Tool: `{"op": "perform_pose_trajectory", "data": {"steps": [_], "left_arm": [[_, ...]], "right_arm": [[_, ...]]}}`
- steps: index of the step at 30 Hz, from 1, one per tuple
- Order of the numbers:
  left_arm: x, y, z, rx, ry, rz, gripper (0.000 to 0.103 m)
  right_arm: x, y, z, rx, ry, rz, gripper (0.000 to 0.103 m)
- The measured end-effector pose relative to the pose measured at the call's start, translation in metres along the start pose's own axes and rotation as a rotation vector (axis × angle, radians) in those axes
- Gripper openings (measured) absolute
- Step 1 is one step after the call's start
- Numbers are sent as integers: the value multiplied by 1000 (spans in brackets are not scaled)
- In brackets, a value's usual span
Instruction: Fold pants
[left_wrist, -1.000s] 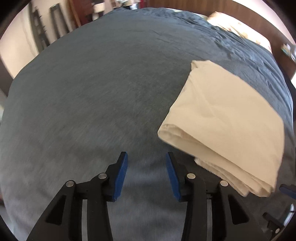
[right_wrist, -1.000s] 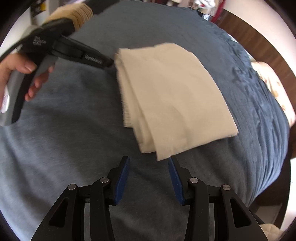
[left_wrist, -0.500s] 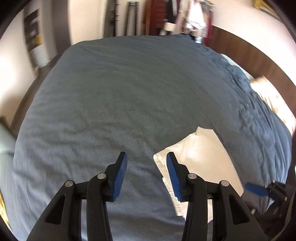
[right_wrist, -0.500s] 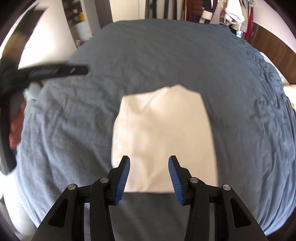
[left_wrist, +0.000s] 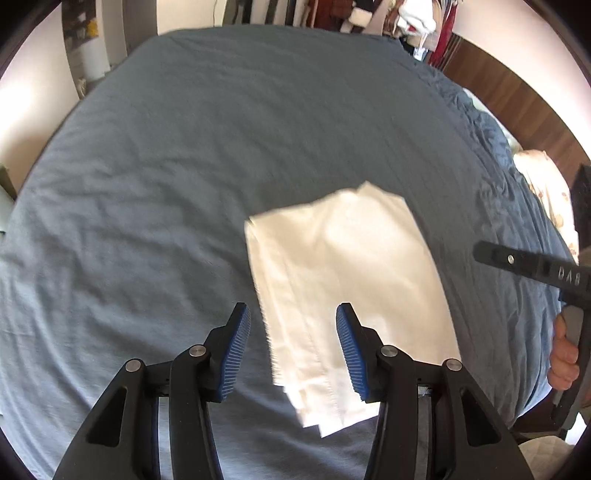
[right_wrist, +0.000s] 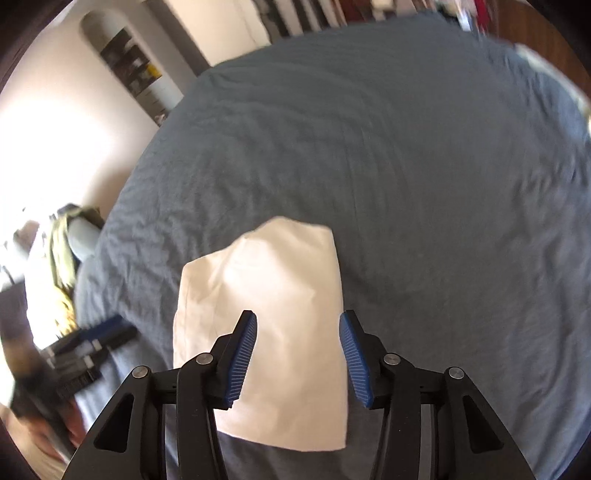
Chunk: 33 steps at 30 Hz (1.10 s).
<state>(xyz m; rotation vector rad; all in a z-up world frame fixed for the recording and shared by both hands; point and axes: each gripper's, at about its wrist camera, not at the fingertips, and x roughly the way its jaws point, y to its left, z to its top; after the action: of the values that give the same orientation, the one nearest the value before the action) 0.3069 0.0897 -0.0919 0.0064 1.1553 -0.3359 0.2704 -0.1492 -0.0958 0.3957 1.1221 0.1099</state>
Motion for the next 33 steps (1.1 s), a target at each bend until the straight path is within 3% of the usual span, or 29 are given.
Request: {"op": "perform_pose_trajectory", "data": {"steps": [3,6,19,27,33], "left_arm": [[20,4,-6,-56,24,-6,47],[35,11,-10,-109,42,-10,47],[71,21,-21,-144,105,-49,48],[82,32,-24,-195,113,-111,46],[94,35,-21,-214,131,-164,44]], "right_arm": [[25,-16,-3,54,40,44,47],[40,-24,-7,37,38,3,47],[85,-39,-18,38,122,0,47],[100,-28,-19,-72,140,-18,47],[111,-20,-16,-89,141,29,46]]}}
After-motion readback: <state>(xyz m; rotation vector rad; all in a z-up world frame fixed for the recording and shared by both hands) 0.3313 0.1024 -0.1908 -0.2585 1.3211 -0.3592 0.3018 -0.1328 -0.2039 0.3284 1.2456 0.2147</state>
